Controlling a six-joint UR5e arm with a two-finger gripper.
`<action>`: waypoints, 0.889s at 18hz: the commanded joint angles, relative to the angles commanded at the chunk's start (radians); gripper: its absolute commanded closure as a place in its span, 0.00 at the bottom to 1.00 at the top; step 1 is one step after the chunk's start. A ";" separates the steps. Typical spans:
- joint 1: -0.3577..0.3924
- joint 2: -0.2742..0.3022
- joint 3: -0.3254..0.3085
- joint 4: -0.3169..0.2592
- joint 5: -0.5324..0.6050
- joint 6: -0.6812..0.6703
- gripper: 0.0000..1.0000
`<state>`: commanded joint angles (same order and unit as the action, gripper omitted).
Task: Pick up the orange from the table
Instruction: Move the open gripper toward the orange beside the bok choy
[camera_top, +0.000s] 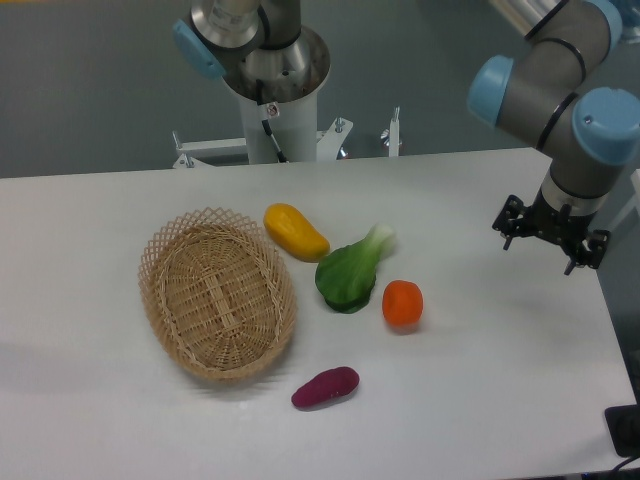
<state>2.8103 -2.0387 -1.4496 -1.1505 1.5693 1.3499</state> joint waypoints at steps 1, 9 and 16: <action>-0.002 0.000 0.000 0.000 0.003 0.000 0.00; -0.002 0.005 -0.027 0.000 0.005 -0.014 0.00; -0.002 0.048 -0.107 0.008 -0.003 -0.015 0.00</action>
<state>2.8087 -1.9911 -1.5570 -1.1428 1.5662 1.3345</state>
